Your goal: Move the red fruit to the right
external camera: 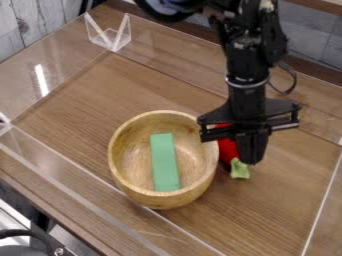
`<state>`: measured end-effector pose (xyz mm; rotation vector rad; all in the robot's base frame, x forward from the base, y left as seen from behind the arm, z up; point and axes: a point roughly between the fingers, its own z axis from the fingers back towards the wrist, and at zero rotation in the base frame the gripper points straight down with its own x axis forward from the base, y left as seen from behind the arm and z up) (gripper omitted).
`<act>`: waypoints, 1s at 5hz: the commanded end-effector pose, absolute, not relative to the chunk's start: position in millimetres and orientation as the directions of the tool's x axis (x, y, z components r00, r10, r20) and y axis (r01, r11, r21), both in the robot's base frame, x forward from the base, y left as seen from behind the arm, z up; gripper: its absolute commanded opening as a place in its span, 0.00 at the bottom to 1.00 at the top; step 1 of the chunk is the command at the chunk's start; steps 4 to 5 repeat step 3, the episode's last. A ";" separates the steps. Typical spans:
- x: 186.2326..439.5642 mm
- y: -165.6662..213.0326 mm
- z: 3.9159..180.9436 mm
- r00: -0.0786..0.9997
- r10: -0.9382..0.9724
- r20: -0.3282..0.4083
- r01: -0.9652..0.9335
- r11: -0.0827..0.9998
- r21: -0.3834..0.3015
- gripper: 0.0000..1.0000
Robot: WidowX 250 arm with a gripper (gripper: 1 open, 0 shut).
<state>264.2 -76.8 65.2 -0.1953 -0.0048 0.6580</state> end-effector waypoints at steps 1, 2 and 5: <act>278.1 -76.8 84.4 0.776 0.630 -0.034 -0.618 0.749 -0.241 0.00; 281.8 -75.7 83.0 0.759 0.649 -0.046 -0.638 0.729 -0.249 0.00; 285.0 -75.3 80.6 0.741 0.669 -0.056 -0.658 0.709 -0.254 0.00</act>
